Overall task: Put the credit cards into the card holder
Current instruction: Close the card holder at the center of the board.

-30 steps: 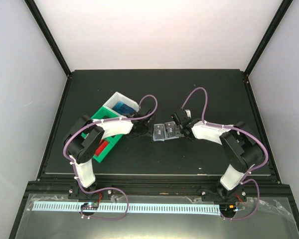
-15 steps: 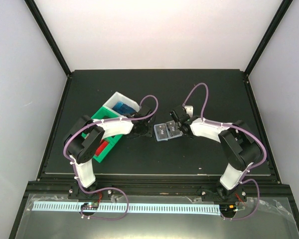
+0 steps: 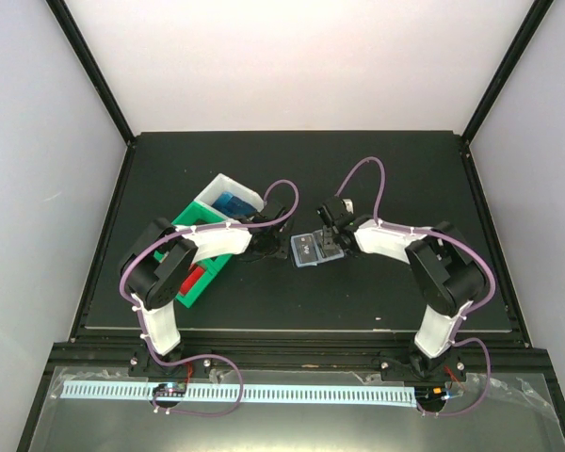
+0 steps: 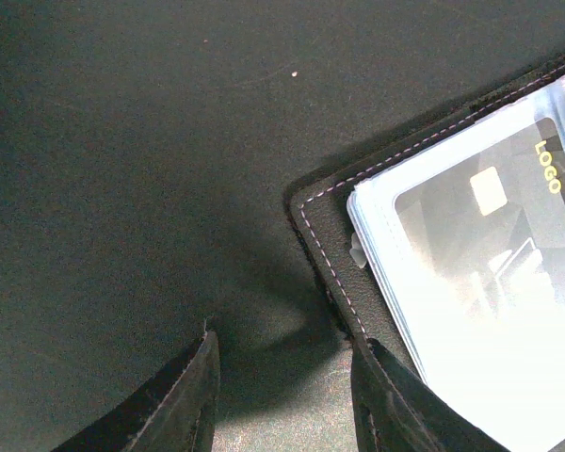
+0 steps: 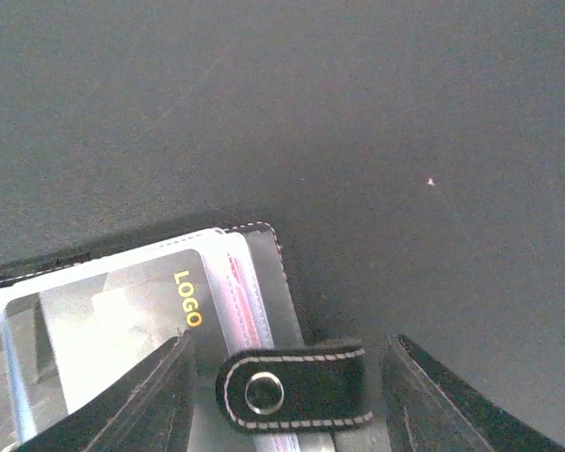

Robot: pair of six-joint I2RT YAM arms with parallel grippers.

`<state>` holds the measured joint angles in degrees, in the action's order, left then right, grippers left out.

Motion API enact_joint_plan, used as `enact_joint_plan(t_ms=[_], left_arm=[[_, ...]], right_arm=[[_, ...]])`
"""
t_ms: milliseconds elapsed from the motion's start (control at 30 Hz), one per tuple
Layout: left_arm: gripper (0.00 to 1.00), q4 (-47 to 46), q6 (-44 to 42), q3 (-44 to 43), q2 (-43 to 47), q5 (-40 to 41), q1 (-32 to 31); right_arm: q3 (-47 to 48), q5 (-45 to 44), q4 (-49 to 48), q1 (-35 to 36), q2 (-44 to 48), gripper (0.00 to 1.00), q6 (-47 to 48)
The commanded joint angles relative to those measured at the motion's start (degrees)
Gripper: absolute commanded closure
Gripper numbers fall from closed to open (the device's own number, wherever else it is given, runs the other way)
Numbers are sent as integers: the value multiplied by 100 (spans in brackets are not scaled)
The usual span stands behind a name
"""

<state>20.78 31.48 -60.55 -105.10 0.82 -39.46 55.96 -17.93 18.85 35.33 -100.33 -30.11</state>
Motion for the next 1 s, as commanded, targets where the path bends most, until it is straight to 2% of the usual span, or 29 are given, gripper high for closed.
enact_joint_plan(t_ms=[0,167,400,500,667,733,833,967], left_arm=[[59,632,-16,322,-353,-39,65],[59,621,-20,325,-350,-51,70],[59,630,-20,334,-327,-37,65],[59,637,-22,334,-336,-31,69],[59,623,-19,341,-317,-44,65],[59,612,-20,351,-302,-55,64],[59,603,-25,345,-286,-62,69],[59,597,-27,351,-280,-64,70]], right_arm=[[213,-77,64,18,-308,44,96],[299,-494,287,16,-408,44,-1],[348,-1441,745,14,-146,51,-412],[380,-1594,877,18,-150,55,-464],[425,-1420,955,9,-303,72,-500],[408,-1387,973,13,-311,75,-554],[406,-1476,1089,16,-279,75,-635],[445,-1742,1327,18,-297,65,-718]])
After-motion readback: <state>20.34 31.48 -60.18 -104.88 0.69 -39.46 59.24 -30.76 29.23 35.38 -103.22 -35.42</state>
